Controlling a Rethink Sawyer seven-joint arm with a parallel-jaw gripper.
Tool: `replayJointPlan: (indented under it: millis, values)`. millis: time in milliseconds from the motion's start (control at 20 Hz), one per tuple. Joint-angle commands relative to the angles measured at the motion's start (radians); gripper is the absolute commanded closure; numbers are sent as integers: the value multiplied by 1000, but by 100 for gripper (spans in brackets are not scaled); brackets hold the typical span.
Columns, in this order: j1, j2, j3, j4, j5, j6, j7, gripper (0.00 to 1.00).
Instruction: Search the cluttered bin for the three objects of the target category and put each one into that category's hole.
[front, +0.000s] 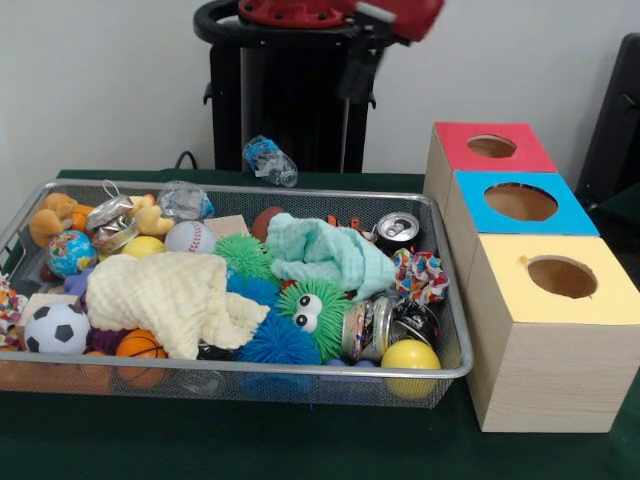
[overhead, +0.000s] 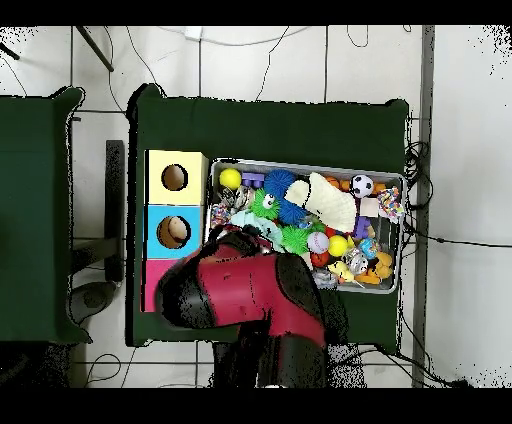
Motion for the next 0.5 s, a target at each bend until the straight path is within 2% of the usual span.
replayJointPlan:
  millis: [50, 150, 200, 250, 350, 450, 500]
  values:
    - [-308, 10, 284, -13, -5, -170, -294, 100]
    - [-469, 76, 428, 14, -124, -370, -272, 100]
    - [-510, 136, 446, 9, -207, -511, -178, 100]
    - [-540, 213, 448, -7, -272, -609, -125, 100]
    - [-561, 358, 413, -73, -377, -782, -75, 100]
    - [-758, 443, 665, -73, -659, -802, 11, 100]
    - [-870, 473, 843, -45, -861, -726, 147, 100]
